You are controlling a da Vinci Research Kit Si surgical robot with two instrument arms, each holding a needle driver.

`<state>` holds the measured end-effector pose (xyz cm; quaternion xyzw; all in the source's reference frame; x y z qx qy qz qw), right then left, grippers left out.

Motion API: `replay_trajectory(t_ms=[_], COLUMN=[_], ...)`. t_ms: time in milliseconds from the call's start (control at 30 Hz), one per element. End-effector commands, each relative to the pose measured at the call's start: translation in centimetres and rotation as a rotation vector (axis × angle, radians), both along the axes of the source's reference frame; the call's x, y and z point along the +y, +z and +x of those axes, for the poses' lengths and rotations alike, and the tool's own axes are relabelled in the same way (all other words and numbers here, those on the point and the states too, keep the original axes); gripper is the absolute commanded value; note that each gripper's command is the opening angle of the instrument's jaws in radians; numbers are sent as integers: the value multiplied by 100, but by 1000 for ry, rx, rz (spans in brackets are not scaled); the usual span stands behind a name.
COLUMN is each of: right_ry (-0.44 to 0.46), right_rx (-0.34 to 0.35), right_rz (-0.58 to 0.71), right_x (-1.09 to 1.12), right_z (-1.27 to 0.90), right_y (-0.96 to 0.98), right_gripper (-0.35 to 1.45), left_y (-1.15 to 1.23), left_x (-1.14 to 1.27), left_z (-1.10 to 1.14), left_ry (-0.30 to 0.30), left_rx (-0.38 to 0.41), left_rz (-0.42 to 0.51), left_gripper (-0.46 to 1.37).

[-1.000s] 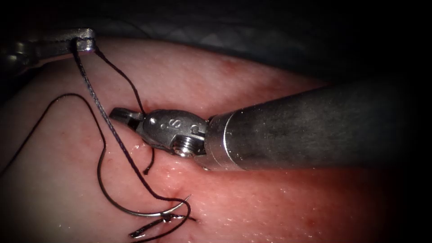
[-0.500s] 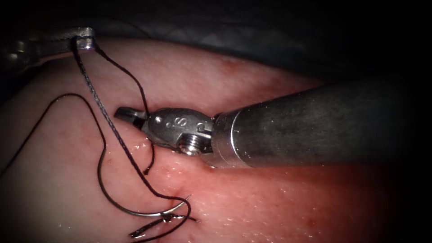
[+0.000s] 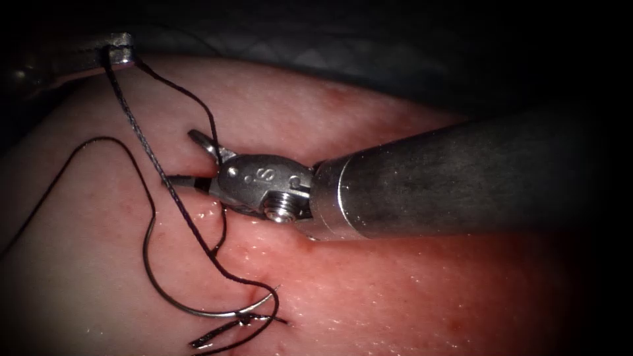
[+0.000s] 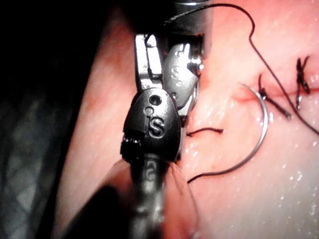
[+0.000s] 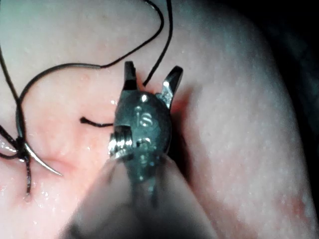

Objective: Wound Closure
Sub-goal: Tension the suture with the left gripper while cutting it with the right tool, then set the suture down onto the suture pad with the left tool

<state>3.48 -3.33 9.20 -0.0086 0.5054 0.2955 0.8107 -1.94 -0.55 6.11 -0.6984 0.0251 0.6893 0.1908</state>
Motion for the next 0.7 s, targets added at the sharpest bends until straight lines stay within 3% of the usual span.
replay_trajectory(t_ms=[33,300,533,700], right_ry=[-10,-15,-18,-24], right_rx=[5,7,8,2], right_rz=[3,13,13,2], right_x=[1,1,-2,-7], right_z=[-2,-24,-34,-45], right_y=[-1,-15,-19,-22], right_gripper=[143,143,143,143], left_y=[0,21,29,37], left_x=[1,11,8,8], left_z=[1,12,7,4], left_ry=[1,-20,-23,-23], left_rx=[3,28,33,52], left_rz=[-6,-20,-26,-94], left_gripper=[-35,-35,-35,-35])
